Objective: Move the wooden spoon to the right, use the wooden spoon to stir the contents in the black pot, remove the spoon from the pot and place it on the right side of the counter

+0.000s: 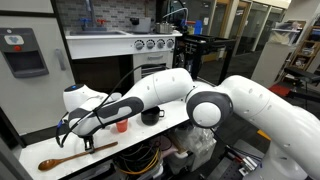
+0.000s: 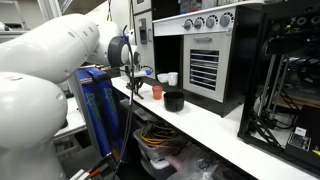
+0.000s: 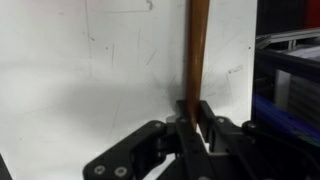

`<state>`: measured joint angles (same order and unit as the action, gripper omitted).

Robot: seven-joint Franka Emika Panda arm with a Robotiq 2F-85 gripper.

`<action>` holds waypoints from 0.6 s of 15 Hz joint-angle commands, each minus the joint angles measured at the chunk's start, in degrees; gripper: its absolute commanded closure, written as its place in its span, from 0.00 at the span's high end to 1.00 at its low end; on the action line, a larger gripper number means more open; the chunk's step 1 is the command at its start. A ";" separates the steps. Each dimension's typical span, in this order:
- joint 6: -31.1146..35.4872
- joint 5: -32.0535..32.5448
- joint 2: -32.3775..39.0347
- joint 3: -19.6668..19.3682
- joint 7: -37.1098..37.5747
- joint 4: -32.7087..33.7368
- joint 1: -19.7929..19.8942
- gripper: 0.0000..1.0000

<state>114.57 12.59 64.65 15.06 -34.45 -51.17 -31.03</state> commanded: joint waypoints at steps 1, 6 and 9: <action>1.55 0.12 -4.54 0.83 -4.08 -6.31 2.40 0.04; 2.18 -0.46 -8.86 1.56 -6.93 -12.45 4.67 0.04; 2.18 -1.03 -11.56 2.08 -6.72 -16.51 5.83 0.04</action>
<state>114.93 12.43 58.28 15.99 -40.09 -59.50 -27.40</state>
